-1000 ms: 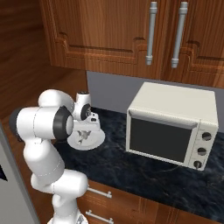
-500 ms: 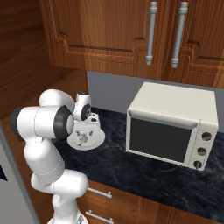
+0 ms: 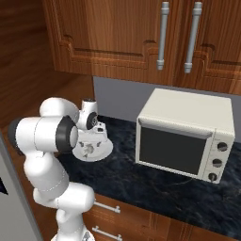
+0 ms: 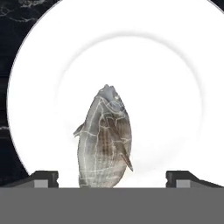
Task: Take the fish from the oven and place it on the plate on the counter.
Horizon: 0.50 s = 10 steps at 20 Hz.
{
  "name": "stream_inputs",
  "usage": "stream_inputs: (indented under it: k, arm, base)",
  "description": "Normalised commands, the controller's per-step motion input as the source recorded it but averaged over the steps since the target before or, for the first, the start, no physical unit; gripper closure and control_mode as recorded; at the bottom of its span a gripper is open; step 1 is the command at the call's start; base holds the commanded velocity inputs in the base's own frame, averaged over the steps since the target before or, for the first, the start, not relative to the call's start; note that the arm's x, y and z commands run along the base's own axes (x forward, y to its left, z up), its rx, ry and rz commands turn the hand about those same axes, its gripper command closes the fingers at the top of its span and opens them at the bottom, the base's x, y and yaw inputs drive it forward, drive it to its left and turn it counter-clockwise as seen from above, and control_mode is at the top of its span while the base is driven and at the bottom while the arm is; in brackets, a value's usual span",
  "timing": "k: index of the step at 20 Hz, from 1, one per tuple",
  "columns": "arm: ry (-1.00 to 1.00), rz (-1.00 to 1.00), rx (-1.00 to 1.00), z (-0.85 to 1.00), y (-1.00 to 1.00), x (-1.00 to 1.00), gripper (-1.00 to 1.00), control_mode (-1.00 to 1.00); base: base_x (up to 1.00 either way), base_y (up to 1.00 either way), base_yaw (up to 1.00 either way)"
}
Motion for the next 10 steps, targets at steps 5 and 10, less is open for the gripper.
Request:
stream_inputs:
  k: [5, 10]
  arm:
    - [-0.05, 0.00, 0.12, 0.00, -0.29, -0.97, -1.00, -1.00]
    - [-0.05, 0.00, 0.10, 0.35, -0.15, -0.75, -1.00, -1.00]
  base:
    - [0.00, 0.00, 0.00]
    - [0.00, 0.00, 0.00]
